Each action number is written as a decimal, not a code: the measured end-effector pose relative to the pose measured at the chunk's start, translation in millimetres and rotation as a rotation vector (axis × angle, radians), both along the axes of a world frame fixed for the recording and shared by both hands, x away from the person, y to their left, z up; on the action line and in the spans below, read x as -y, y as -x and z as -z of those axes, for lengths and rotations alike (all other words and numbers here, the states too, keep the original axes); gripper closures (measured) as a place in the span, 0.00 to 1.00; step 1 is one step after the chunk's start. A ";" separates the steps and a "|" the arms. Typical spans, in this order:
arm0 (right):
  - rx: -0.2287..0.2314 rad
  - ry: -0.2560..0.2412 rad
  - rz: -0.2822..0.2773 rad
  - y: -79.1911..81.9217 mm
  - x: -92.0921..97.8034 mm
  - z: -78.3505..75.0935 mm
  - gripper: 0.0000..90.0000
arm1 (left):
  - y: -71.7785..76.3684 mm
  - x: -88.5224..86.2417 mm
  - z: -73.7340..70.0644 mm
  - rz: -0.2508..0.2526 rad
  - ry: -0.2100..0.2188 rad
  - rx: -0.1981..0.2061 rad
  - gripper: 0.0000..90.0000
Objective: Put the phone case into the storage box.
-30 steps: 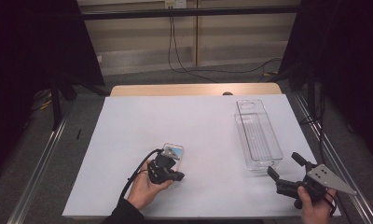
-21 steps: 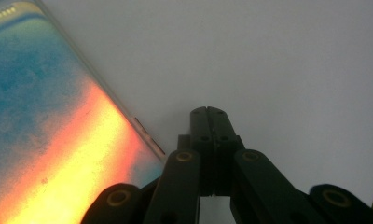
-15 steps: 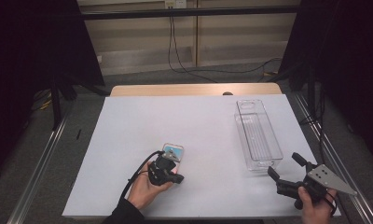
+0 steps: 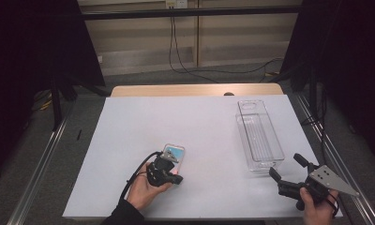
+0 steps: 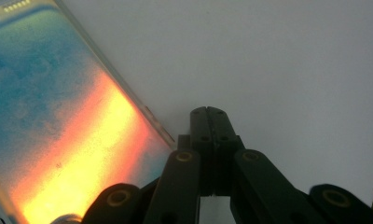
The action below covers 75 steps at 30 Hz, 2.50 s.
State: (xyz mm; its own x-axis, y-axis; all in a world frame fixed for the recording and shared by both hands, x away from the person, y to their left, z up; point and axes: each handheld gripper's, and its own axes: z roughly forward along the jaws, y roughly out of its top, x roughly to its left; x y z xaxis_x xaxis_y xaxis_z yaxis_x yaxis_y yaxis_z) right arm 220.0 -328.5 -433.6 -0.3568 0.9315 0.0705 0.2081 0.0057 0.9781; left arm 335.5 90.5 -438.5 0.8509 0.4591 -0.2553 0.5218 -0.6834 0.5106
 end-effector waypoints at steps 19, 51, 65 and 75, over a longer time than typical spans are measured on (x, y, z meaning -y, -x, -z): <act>-0.001 -0.001 0.001 0.1 0.1 0.1 0.00 | -2.0 -15.4 -0.2 -0.031 -0.001 -0.015 1.00; 0.000 -0.004 0.001 0.3 -0.1 0.0 0.00 | -2.0 -37.3 -1.1 -0.080 -0.007 -0.018 1.00; 0.003 -0.001 0.000 0.4 0.1 -0.2 0.00 | -6.1 -44.9 -2.0 -0.108 -0.024 -0.014 1.00; 0.002 0.000 -0.002 0.4 -0.3 -0.3 0.01 | -10.1 -50.2 -2.0 -0.128 -0.027 -0.014 1.00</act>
State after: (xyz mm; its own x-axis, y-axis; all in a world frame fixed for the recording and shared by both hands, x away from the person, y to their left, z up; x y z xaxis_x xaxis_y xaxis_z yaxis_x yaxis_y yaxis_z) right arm 219.6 -328.1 -433.4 -0.3590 0.9307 0.0694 0.2060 0.0065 0.9785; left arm 345.6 140.7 -436.6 0.7813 0.5706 -0.2529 0.6127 -0.6239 0.4851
